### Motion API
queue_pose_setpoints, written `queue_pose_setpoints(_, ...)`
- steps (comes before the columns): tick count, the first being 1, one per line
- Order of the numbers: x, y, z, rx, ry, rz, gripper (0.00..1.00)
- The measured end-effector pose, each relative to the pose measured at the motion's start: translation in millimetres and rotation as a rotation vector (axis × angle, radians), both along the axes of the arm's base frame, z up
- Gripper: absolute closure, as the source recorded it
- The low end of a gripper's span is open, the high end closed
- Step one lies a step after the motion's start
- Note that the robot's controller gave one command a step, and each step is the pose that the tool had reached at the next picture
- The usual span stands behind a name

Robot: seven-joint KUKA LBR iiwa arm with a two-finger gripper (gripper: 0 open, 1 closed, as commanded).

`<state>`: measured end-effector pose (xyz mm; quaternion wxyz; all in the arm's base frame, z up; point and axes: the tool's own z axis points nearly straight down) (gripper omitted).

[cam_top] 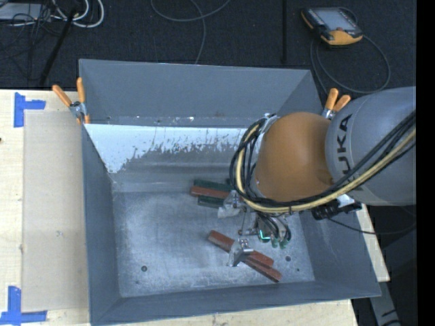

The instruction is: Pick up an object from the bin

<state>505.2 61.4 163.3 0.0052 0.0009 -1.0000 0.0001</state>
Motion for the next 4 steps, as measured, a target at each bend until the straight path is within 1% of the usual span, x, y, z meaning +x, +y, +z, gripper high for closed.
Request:
queue_pose_setpoints(1,1.9,0,4,0.001,-0.008,-0.002,0.0)
queue_pose_setpoints(2,12.7,-32,-48,0.001,-0.015,0.014,0.0)
queue_pose_setpoints(3,16.5,-40,-85,0.002,-0.007,-0.094,1.0)
queue_pose_setpoints(4,16.5,-40,-85,0.002,-0.007,-0.094,1.0)
